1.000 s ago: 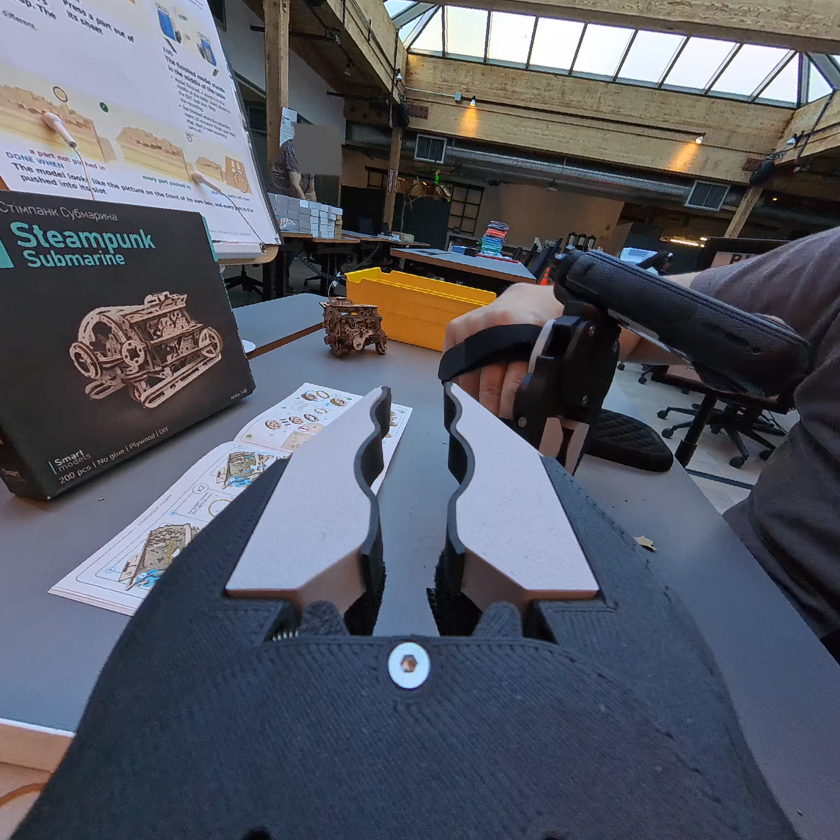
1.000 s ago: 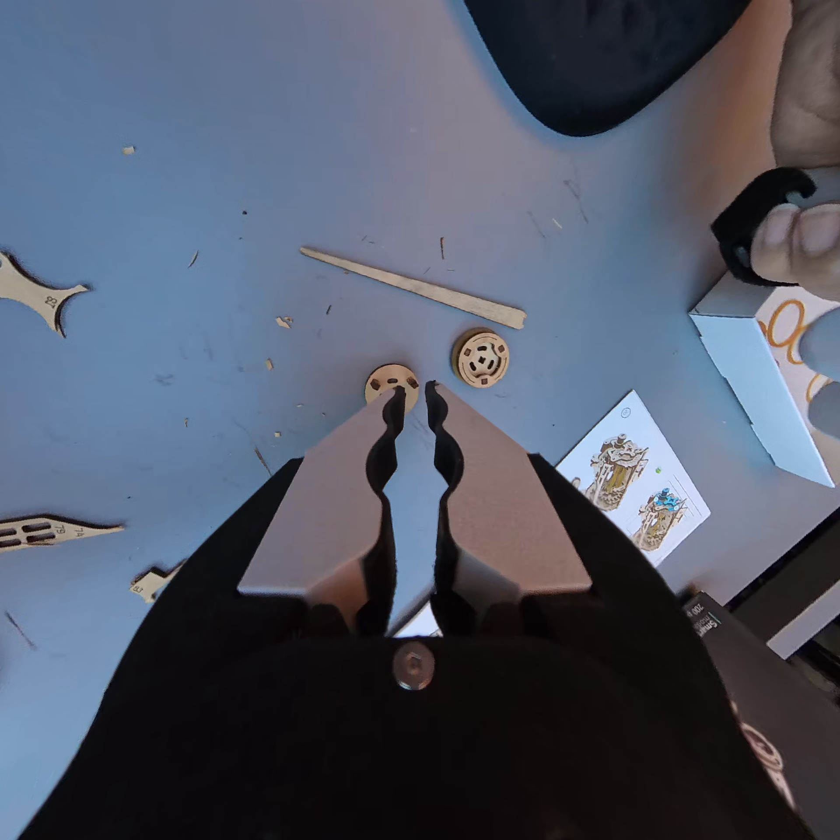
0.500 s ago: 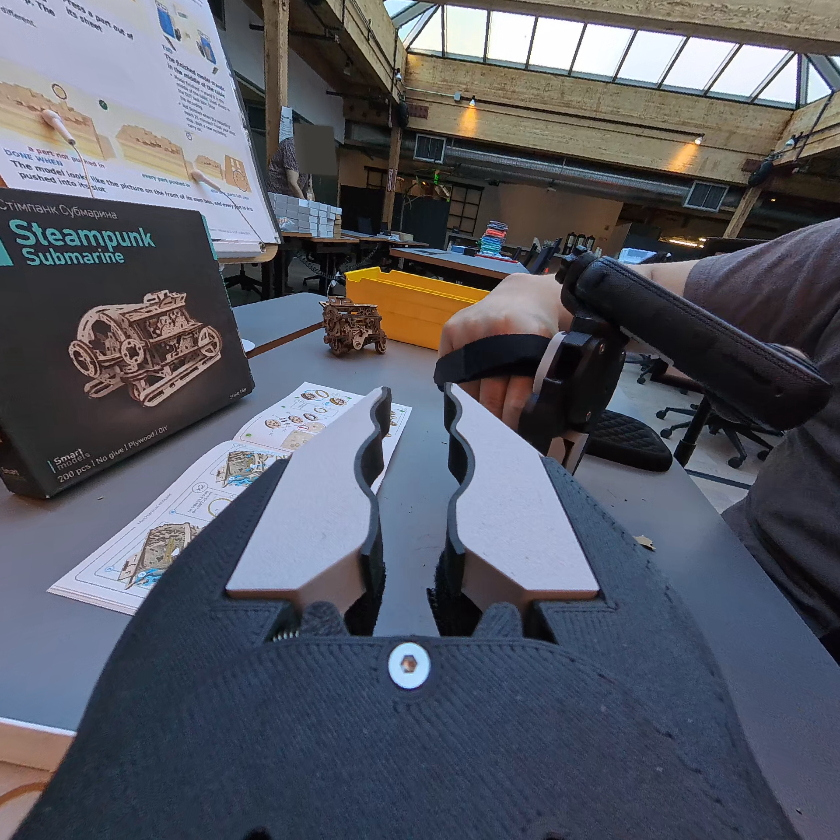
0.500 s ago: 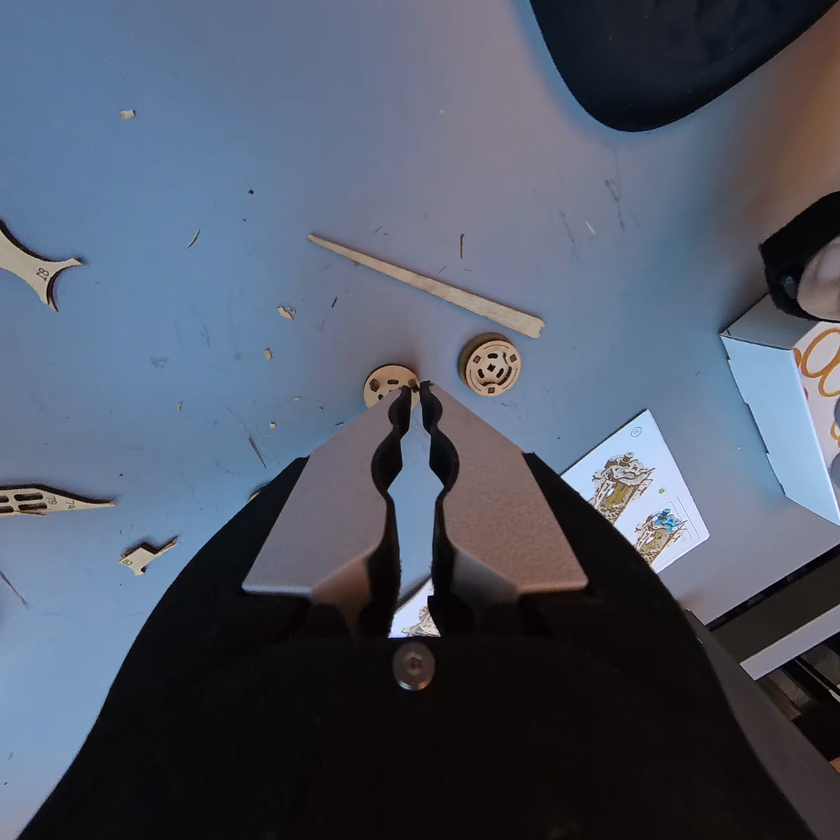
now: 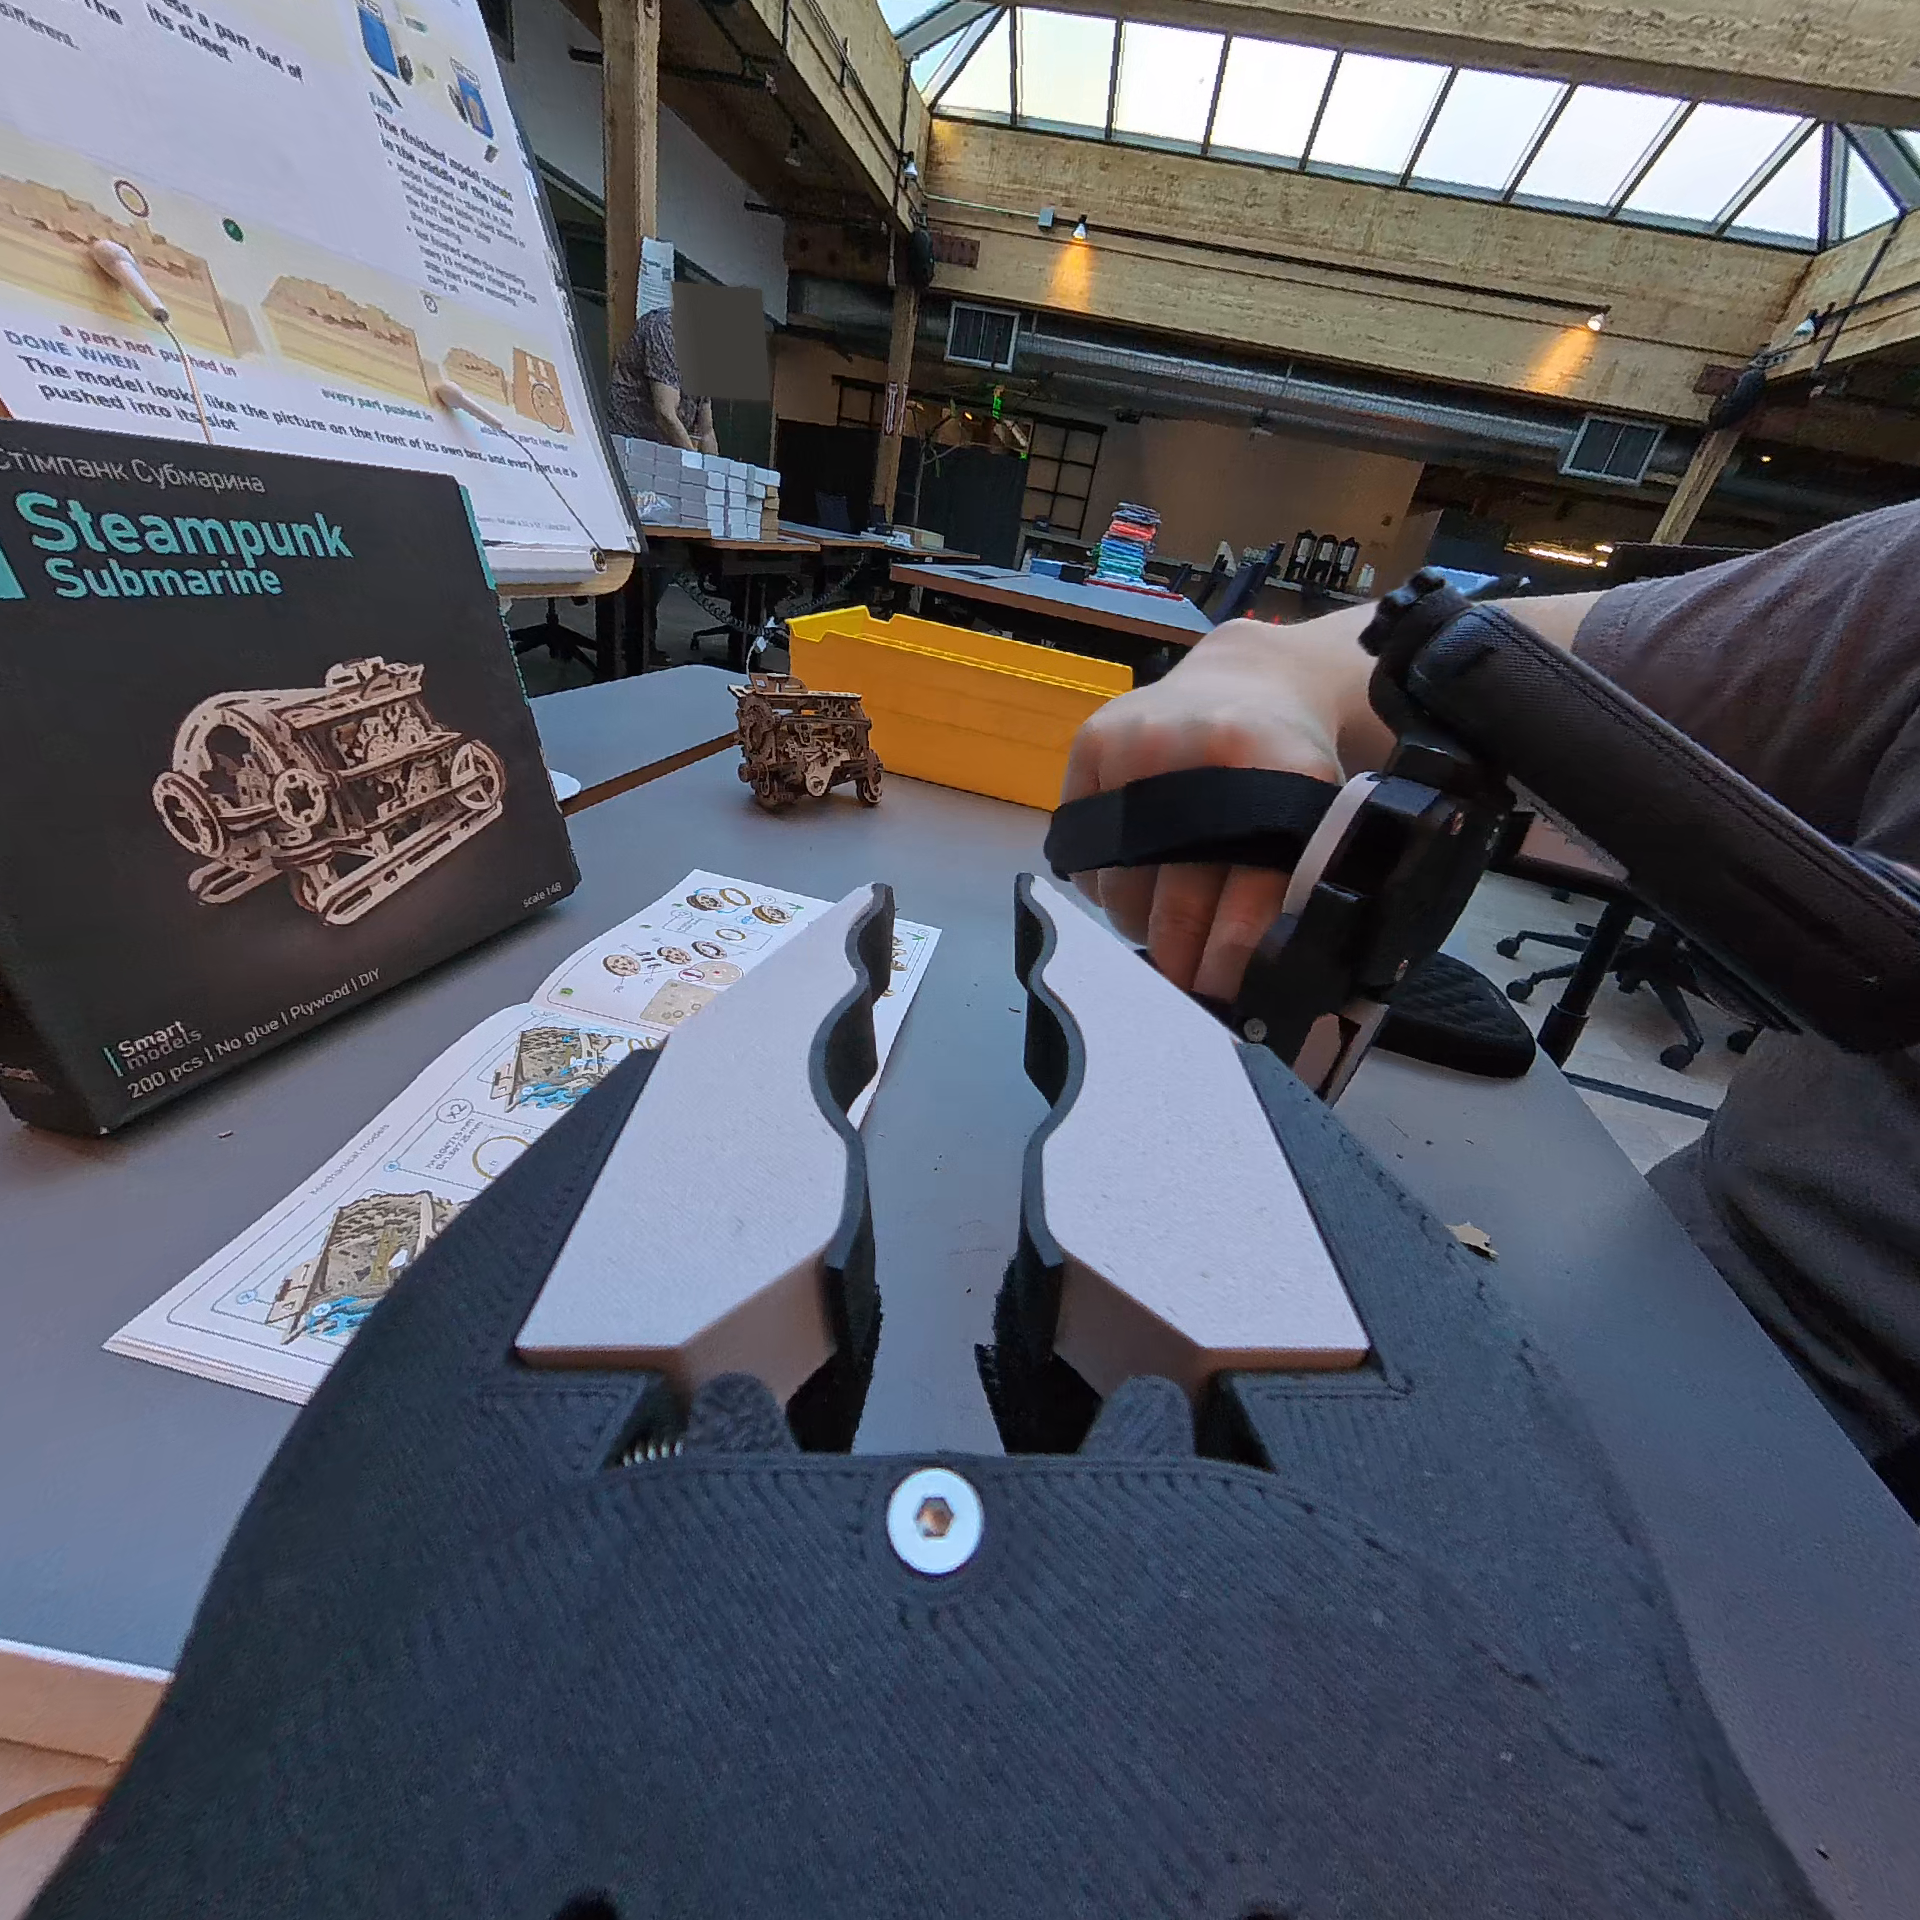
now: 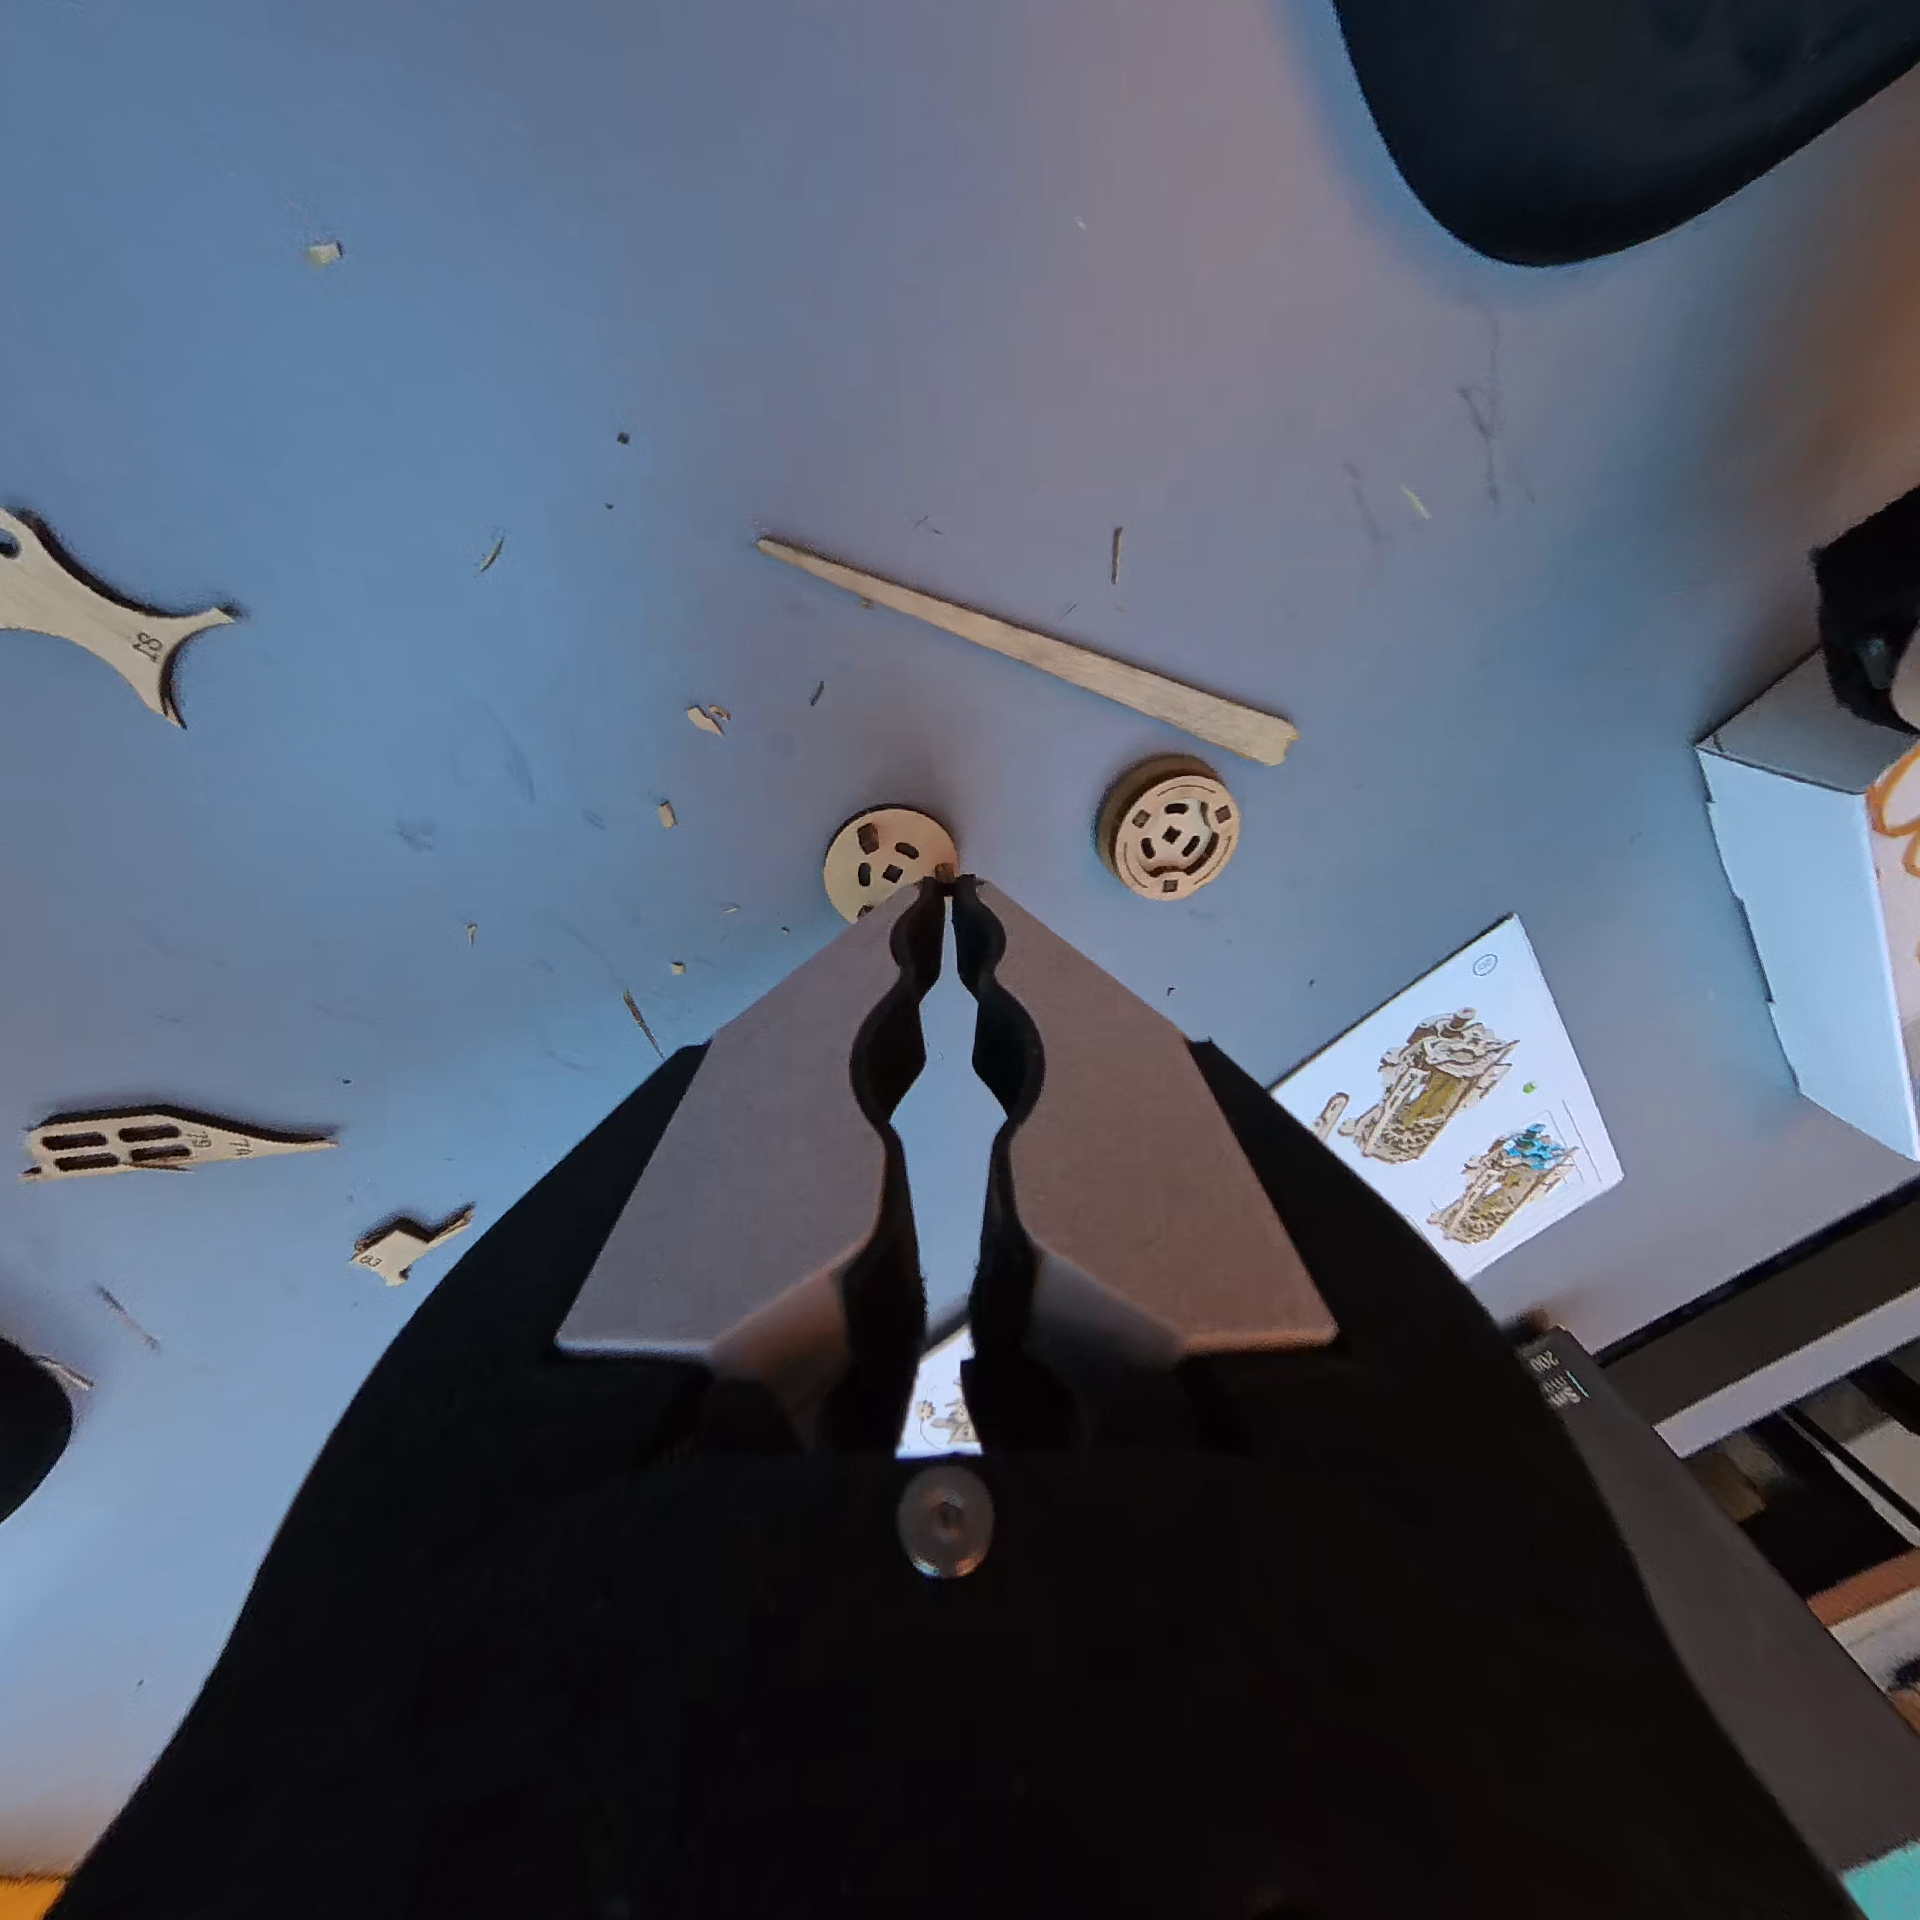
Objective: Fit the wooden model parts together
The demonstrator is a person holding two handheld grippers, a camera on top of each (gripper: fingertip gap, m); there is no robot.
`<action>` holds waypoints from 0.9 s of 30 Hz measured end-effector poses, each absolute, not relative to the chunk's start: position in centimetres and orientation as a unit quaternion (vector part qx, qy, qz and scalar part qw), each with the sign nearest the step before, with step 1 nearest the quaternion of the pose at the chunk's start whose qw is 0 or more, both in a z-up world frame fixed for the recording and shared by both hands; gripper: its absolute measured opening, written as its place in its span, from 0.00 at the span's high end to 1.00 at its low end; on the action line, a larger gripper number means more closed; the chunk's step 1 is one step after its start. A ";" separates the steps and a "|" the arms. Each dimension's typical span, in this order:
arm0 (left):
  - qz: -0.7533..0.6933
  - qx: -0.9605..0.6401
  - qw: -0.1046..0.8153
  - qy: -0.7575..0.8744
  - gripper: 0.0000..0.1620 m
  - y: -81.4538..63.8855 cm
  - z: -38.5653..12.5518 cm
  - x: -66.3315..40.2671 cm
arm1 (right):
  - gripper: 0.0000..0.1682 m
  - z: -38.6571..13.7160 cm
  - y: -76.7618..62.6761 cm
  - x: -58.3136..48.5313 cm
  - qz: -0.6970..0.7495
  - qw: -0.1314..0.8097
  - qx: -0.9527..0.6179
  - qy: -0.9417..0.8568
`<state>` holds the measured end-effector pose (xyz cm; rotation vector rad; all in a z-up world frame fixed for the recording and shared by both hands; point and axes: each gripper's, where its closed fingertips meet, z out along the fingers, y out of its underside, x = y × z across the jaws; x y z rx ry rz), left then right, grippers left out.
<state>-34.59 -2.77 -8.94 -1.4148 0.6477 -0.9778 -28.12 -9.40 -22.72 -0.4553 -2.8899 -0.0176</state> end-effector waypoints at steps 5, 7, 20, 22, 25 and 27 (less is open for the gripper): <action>-0.423 -0.611 0.608 0.280 0.87 -2.8 -8.8 -34.6 | 0.99 -22.7 -9.4 -28.0 -0.037 0.138 -0.150 -0.978; -0.423 -0.611 0.608 0.280 0.87 -2.8 -8.9 -34.6 | 0.99 -22.7 -9.4 -27.9 -0.033 0.141 -0.156 -0.977; -0.422 -0.613 0.606 0.281 0.87 -2.8 -9.0 -34.5 | 0.99 -22.7 -9.5 -27.9 0.000 0.124 -0.201 -0.972; -0.422 -0.613 0.606 0.282 0.87 -2.8 -9.0 -34.5 | 0.98 -22.7 -9.4 -27.8 0.016 0.126 -0.210 -0.969; -0.422 -0.614 0.605 0.282 0.87 -2.8 -9.0 -34.5 | 0.96 -22.4 -9.3 -28.0 0.056 0.127 -0.237 -0.962; -0.422 -0.614 0.605 0.282 0.87 -2.8 -9.1 -34.5 | 0.96 -22.1 -9.7 -27.9 0.100 0.114 -0.254 -0.955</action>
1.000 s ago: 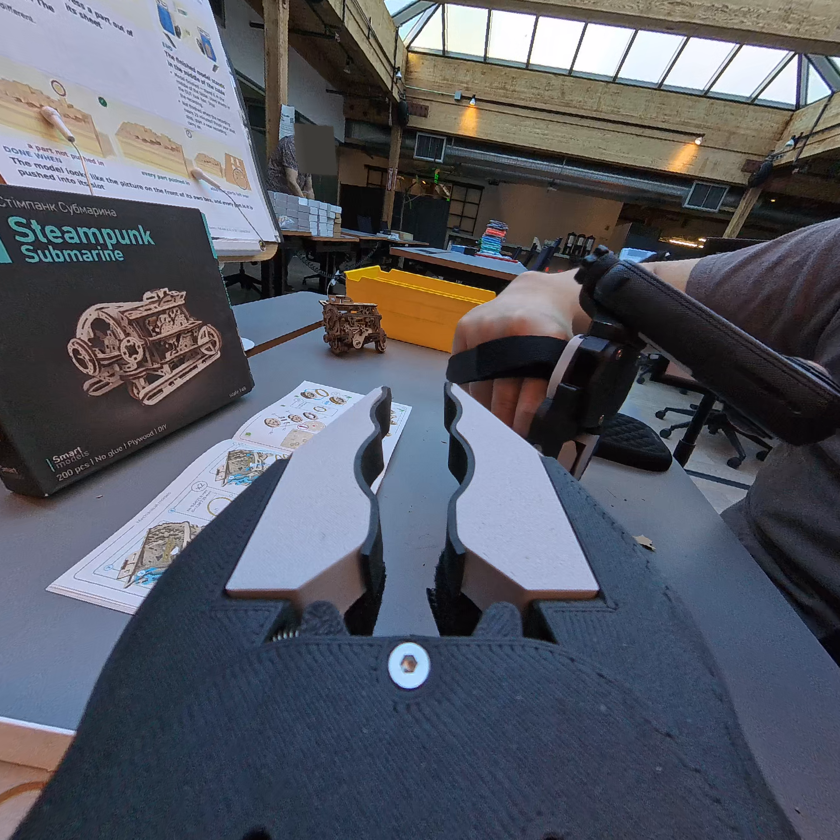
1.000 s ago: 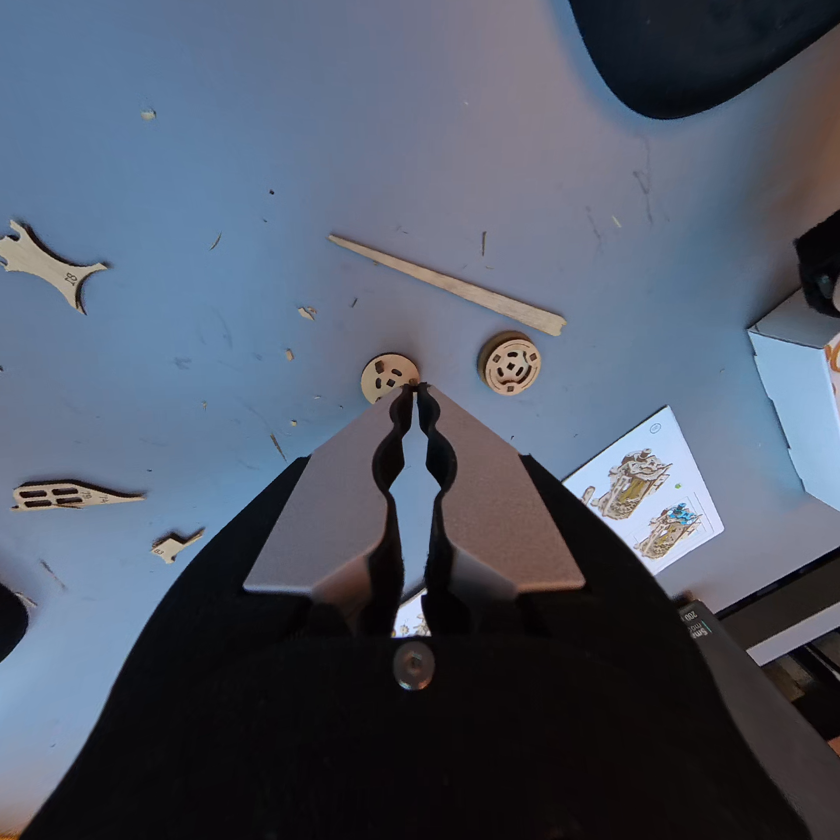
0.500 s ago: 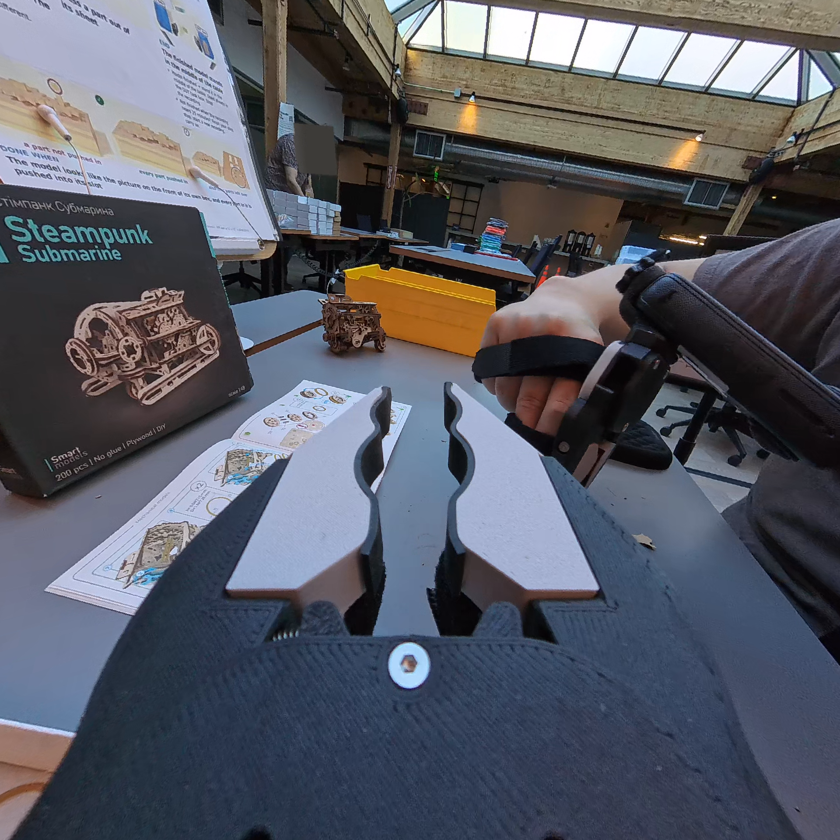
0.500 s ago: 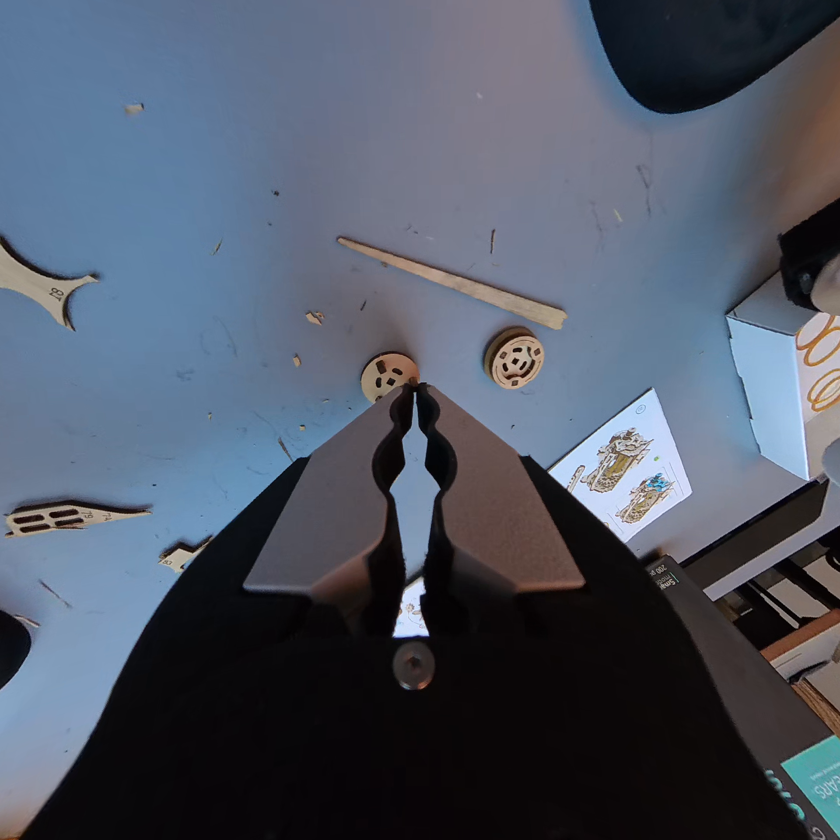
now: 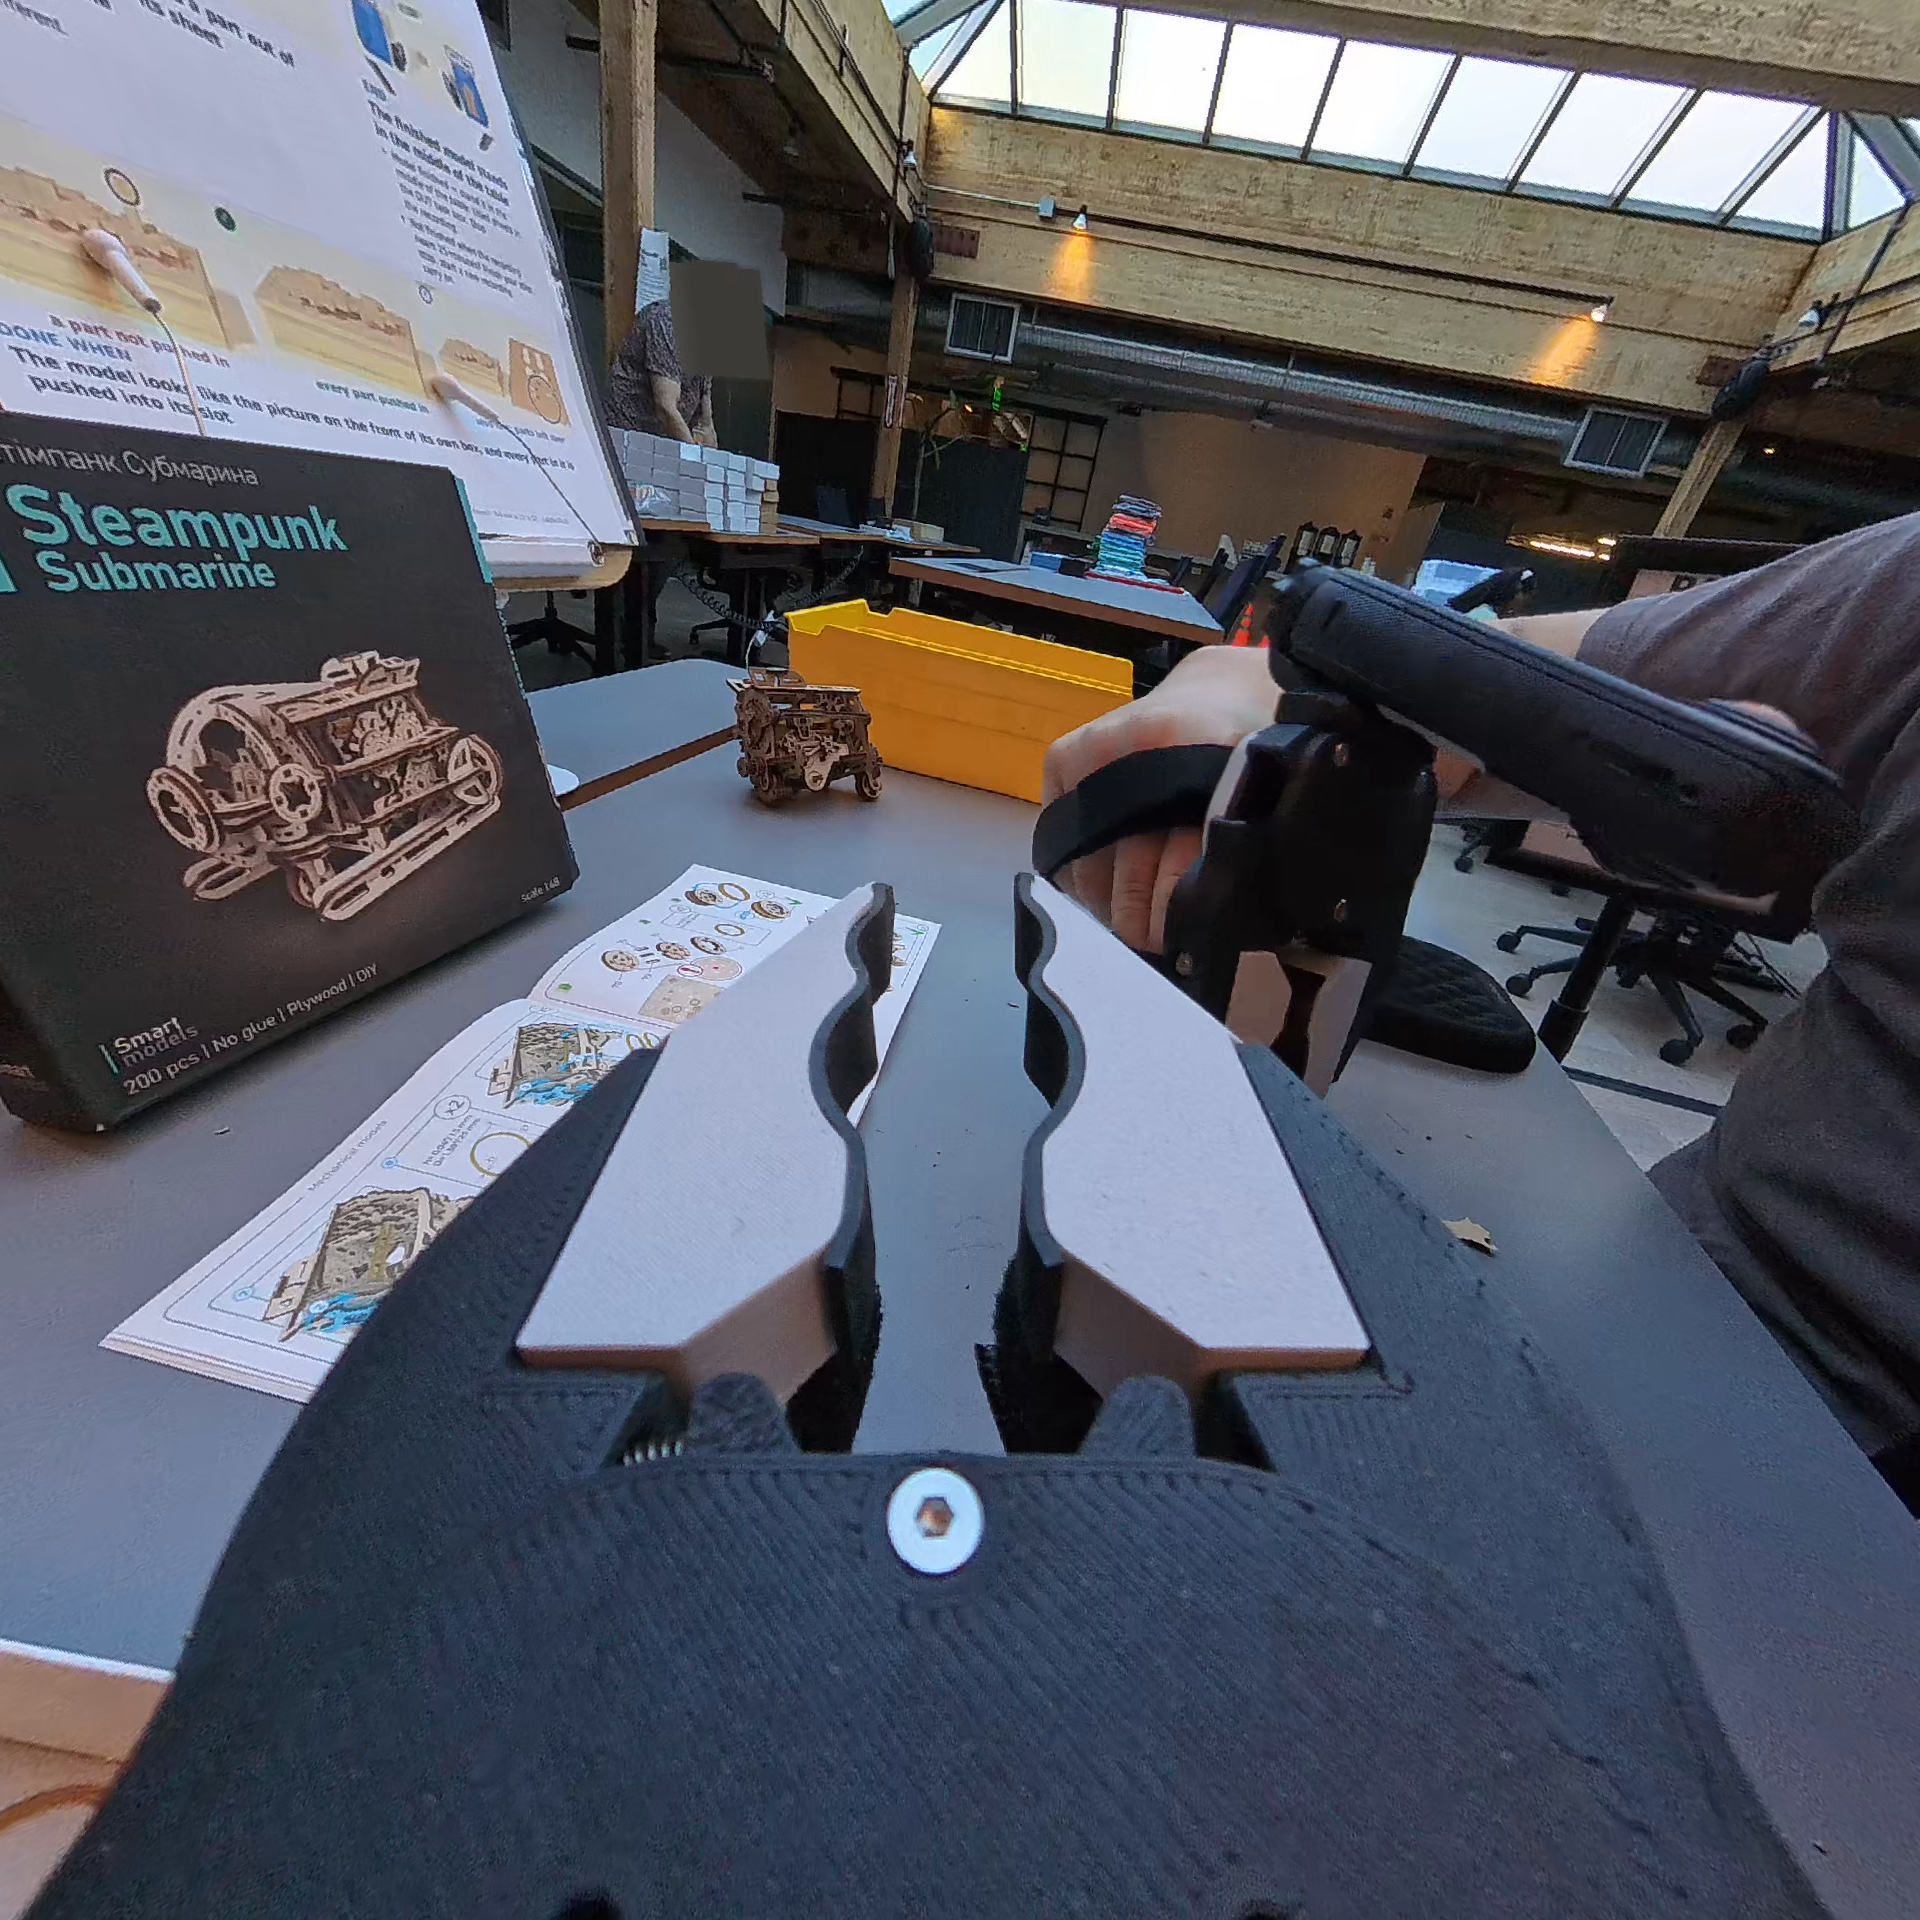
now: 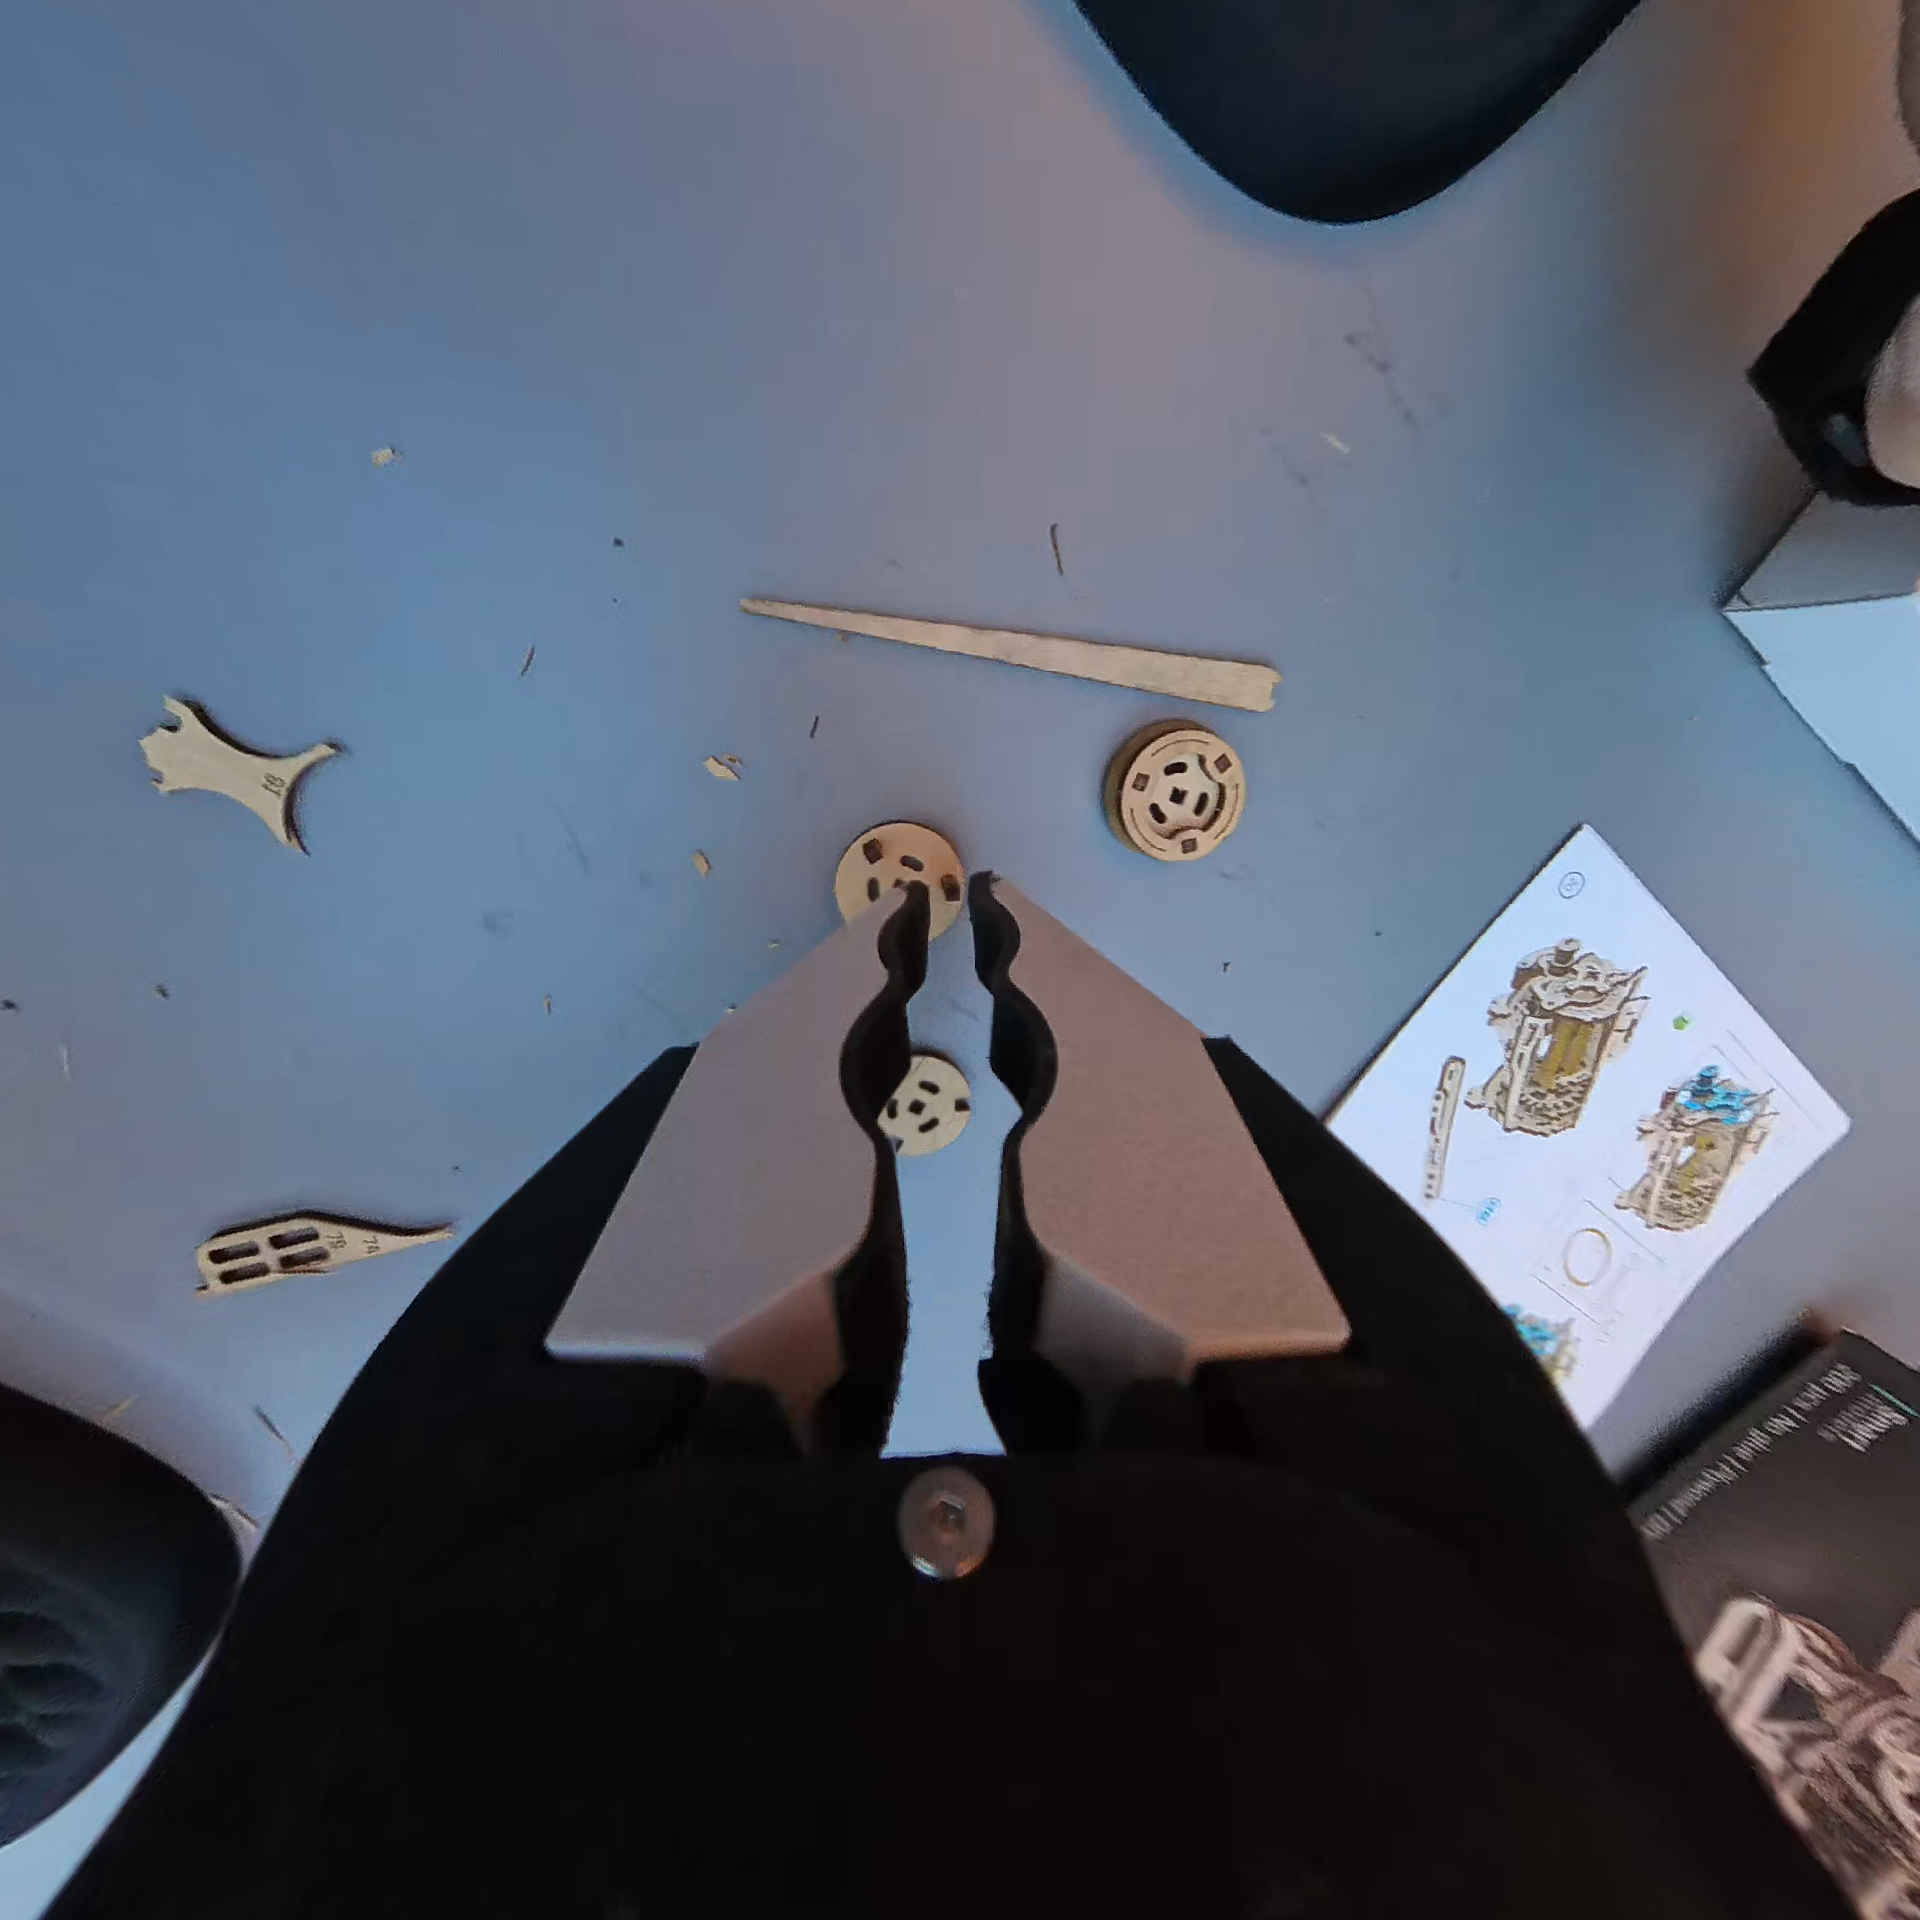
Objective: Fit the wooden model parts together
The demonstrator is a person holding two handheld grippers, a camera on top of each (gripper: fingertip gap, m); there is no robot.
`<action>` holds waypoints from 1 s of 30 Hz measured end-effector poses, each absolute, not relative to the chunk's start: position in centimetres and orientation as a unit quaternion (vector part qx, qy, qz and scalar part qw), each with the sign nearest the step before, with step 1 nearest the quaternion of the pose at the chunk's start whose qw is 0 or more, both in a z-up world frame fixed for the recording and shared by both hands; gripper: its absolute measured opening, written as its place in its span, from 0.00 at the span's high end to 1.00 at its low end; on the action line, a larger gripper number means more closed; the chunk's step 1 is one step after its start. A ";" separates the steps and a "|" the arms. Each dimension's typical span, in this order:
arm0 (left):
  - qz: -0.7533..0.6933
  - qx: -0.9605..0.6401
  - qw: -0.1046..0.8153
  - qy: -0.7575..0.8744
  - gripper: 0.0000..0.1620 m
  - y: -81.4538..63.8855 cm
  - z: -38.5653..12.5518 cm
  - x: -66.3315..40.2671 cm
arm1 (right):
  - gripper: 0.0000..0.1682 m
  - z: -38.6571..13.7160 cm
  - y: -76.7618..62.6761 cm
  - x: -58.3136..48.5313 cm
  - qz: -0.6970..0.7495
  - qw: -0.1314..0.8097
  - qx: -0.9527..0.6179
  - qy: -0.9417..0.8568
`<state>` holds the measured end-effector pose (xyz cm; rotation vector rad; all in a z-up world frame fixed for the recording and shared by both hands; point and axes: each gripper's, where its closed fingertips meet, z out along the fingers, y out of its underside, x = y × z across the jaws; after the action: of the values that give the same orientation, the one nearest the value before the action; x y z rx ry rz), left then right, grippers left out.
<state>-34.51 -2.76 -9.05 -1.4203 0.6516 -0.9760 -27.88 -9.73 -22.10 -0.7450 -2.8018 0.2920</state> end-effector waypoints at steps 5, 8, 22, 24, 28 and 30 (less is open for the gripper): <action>-0.423 -0.614 0.604 0.281 0.87 -2.7 -9.1 -34.5 | 0.97 -22.0 -9.4 -28.0 0.142 0.108 -0.272 -0.946; -0.423 -0.615 0.603 0.282 0.87 -2.7 -9.1 -34.5 | 0.97 -22.2 -9.6 -28.0 0.164 0.101 -0.277 -0.941; -0.424 -0.616 0.601 0.282 0.87 -2.7 -9.3 -34.5 | 0.99 -22.6 -10.0 -27.5 0.163 0.093 -0.292 -0.938; -0.423 -0.617 0.601 0.282 0.87 -2.7 -9.3 -34.5 | 0.99 -22.6 -10.0 -27.4 0.144 0.094 -0.297 -0.939; -0.423 -0.617 0.601 0.282 0.87 -2.7 -9.3 -34.4 | 1.00 -22.6 -10.0 -27.4 0.087 0.099 -0.297 -0.946; -0.423 -0.617 0.601 0.283 0.87 -2.7 -9.3 -34.4 | 1.00 -22.6 -10.0 -27.4 0.065 0.098 -0.293 -0.949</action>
<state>-34.43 -2.69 -9.28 -1.4289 0.6549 -0.9800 -27.42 -10.01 -22.63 -0.8686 -2.8084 0.1914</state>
